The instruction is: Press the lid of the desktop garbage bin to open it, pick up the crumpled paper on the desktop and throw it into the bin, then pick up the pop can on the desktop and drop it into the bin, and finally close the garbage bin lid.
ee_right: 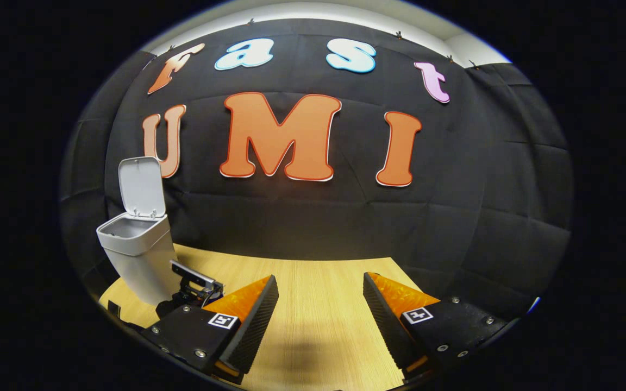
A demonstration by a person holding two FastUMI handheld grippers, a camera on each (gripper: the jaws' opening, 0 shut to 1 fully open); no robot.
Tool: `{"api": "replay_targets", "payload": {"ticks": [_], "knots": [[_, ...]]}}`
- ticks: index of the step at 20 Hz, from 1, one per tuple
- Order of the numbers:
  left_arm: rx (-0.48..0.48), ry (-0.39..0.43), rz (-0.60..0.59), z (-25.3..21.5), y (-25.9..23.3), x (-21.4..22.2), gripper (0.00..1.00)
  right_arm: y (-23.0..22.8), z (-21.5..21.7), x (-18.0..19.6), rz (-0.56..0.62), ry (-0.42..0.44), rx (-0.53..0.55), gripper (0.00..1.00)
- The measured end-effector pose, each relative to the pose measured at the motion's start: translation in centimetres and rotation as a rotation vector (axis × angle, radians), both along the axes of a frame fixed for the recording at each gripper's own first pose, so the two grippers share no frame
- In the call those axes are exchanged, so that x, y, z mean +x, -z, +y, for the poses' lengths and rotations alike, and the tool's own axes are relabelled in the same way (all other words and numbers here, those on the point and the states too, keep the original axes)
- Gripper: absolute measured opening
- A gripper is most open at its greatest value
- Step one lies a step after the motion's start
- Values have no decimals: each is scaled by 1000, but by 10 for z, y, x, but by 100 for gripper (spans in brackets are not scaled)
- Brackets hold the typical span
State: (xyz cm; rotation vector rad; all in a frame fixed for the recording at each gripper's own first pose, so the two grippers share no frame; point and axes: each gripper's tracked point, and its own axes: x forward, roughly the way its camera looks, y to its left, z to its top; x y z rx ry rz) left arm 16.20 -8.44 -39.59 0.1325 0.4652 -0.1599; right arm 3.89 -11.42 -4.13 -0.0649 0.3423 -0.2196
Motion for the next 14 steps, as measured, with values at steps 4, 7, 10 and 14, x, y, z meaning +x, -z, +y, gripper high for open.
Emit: {"api": "replay_targets", "payload": {"ticks": [4,7,10,14], "knots": [[6,-11,38,6,5,12,85,2,15,6,13,-44,-11,94],[-2,-24,34,12,-13,4,81,-5,22,15,-12,-59,-7,94],[-32,-13,-26,21,-72,-7,79,-6,29,23,-30,-66,18,94],[-35,33,-138,34,-172,-38,80,-7,32,32,-63,-60,38,94]]}}
